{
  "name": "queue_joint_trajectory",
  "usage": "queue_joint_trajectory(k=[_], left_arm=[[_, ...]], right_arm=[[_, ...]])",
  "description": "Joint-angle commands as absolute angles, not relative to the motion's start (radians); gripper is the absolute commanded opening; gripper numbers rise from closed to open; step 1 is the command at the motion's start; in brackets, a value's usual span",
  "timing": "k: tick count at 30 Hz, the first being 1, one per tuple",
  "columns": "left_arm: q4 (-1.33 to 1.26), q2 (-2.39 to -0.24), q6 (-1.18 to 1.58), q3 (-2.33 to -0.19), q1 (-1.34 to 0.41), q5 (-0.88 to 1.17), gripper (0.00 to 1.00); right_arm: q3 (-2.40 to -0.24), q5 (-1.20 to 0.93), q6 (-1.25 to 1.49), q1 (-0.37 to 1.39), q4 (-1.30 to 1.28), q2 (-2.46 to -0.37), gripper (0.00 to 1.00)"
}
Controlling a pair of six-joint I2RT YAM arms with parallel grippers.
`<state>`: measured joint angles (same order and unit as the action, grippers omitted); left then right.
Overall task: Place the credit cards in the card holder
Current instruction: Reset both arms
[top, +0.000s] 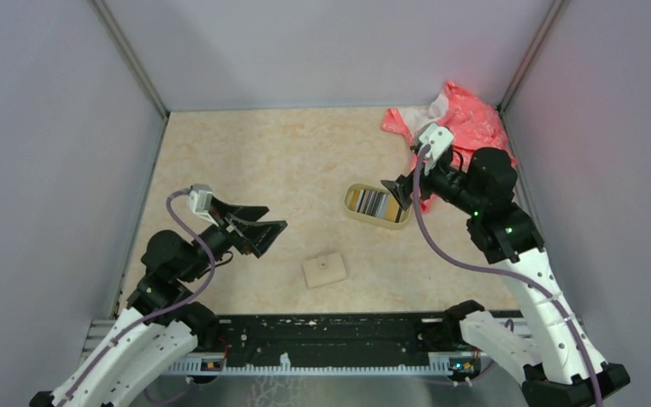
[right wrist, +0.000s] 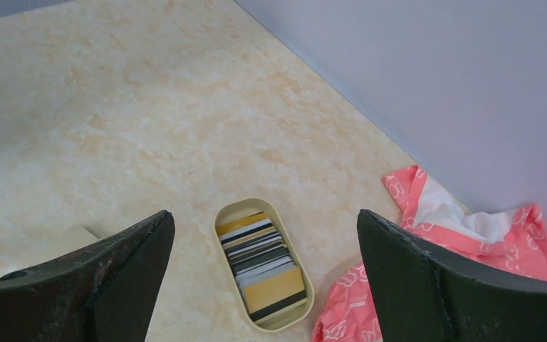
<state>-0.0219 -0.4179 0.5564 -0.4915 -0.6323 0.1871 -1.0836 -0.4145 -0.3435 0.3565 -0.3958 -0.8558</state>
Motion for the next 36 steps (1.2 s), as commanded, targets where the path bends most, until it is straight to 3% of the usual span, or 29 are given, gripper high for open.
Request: queue_joint_trajectory(k=[1, 10, 24, 36], left_arm=[[0.06, -0.447, 0.499, -0.609, -0.633, 0.206, 0.98], [0.101, -0.454, 0.555, -0.558, -0.633, 0.231, 0.98], [0.095, -0.365, 0.55, -0.482, -0.633, 0.183, 0.98], [0.108, -0.325, 0.556, -0.455, -0.633, 0.159, 0.98]], right_arm=[[-1.152, -0.385, -0.149, 0.351, -0.372, -0.872, 0.99], [-1.093, -0.245, 0.022, 0.354, -0.295, -0.854, 0.99], [-1.019, -0.367, -0.06, 0.352, -0.271, -0.835, 0.98], [-0.99, -0.338, -0.021, 0.353, -0.226, -0.83, 0.98]])
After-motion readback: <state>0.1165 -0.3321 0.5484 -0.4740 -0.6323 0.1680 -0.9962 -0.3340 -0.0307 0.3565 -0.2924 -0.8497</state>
